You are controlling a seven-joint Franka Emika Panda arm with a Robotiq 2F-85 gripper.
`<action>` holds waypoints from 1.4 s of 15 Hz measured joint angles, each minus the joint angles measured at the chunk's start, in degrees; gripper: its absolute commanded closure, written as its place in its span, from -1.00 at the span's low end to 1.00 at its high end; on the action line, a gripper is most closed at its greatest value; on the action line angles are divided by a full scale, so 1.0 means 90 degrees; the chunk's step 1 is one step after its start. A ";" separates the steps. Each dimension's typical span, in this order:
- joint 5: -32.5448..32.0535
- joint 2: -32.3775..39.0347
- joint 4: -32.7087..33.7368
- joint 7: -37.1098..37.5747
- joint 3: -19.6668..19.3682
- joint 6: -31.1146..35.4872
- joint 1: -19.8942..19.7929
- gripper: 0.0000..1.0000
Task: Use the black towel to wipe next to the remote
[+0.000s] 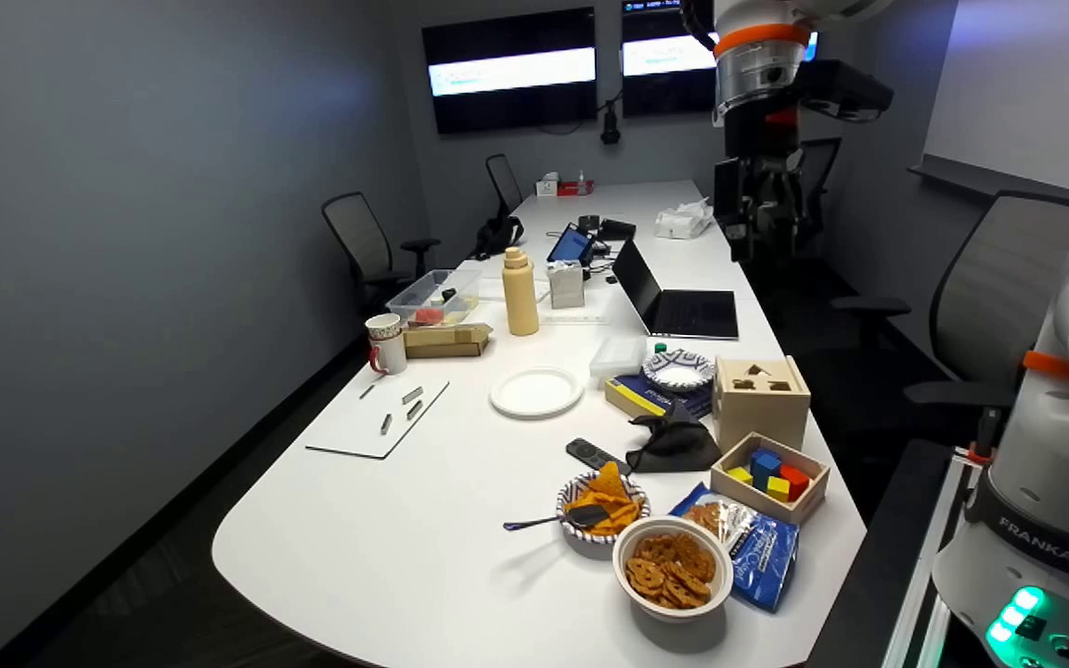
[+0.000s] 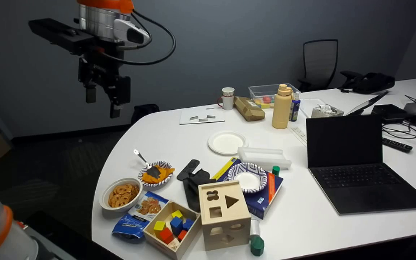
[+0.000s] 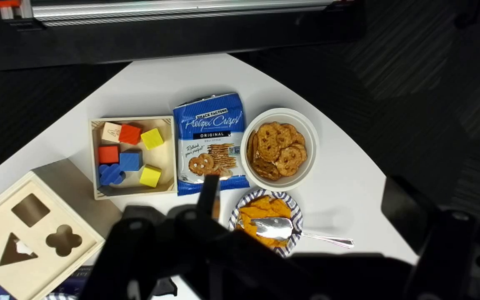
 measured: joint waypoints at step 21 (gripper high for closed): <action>0.1155 0.4819 0.0087 0.2361 0.0170 0.6480 -0.0512 -1.00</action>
